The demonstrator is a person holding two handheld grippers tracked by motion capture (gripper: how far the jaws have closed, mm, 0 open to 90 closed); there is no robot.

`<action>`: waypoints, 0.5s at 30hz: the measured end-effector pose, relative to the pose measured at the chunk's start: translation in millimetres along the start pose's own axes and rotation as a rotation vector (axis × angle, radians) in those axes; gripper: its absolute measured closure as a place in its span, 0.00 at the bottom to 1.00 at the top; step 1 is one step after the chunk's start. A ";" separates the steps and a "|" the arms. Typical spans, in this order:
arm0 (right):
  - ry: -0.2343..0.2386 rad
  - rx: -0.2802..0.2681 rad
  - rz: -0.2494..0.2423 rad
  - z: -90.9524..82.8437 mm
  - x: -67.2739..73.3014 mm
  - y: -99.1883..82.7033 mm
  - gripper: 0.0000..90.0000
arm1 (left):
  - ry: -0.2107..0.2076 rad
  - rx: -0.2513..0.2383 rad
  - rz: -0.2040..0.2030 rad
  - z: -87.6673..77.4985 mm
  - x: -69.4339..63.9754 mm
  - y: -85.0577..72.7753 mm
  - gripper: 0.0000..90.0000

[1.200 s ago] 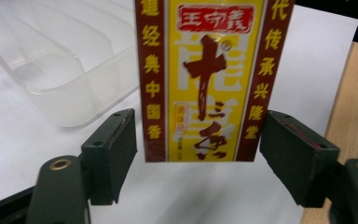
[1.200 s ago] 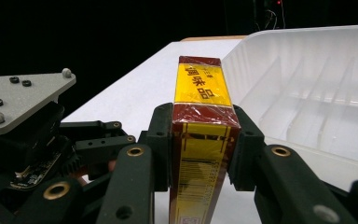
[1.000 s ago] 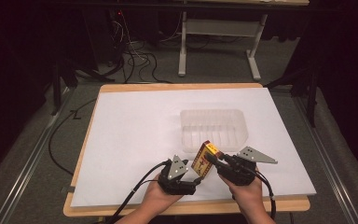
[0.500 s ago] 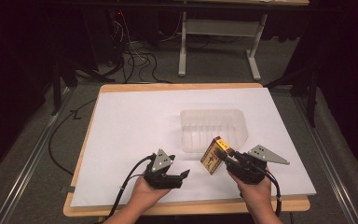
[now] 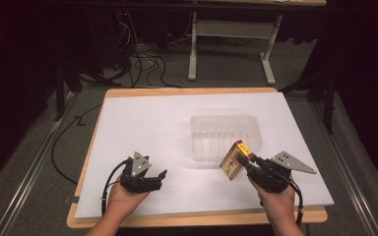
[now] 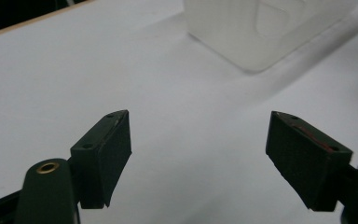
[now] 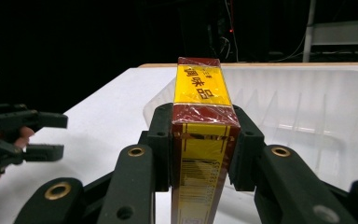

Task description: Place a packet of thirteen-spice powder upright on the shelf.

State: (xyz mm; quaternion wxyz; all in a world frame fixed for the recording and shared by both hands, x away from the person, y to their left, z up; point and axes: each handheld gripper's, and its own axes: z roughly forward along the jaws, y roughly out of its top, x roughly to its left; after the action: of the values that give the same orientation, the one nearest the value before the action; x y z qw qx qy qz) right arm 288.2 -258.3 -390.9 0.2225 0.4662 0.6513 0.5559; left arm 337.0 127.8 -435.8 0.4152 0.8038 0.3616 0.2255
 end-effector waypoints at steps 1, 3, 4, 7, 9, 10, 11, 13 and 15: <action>0.000 0.000 0.000 0.0 0.0 0.0 0.76 | 0.000 0.000 0.000 0.0 0.0 0.0 0.25; -0.012 -0.002 -0.009 -0.8 1.0 1.5 0.76 | 0.004 0.002 -0.006 0.6 3.5 -1.6 0.25; -0.024 -0.008 -0.014 -2.1 1.4 3.4 0.76 | -0.001 -0.001 -0.014 1.1 4.0 -2.4 0.25; -0.061 -0.017 -0.011 -4.9 1.9 7.7 0.76 | -0.015 -0.005 -0.047 0.9 5.2 -3.5 0.25; -0.091 -0.026 0.003 -6.8 1.7 11.6 0.76 | -0.026 -0.010 -0.074 1.0 5.9 -3.0 0.25; -0.105 -0.032 0.004 -7.4 1.4 13.9 0.76 | -0.024 -0.015 -0.075 1.0 5.2 -2.4 0.25; -0.123 -0.039 0.005 -8.0 1.0 16.4 0.76 | -0.023 -0.020 -0.071 0.6 4.7 -1.9 0.25; -0.154 -0.063 0.009 -8.5 -1.2 21.0 0.76 | -0.024 -0.025 -0.069 0.0 4.2 -1.6 0.25; -0.188 -0.083 0.007 -7.3 -4.3 24.7 0.75 | -0.032 -0.032 -0.064 -2.9 4.6 -1.5 0.25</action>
State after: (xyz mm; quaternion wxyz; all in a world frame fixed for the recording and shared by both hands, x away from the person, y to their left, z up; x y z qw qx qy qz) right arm 293.3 -267.0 -366.8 0.2998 0.5087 0.6024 0.5370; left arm 337.3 133.4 -435.2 0.4405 0.7886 0.3769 0.2050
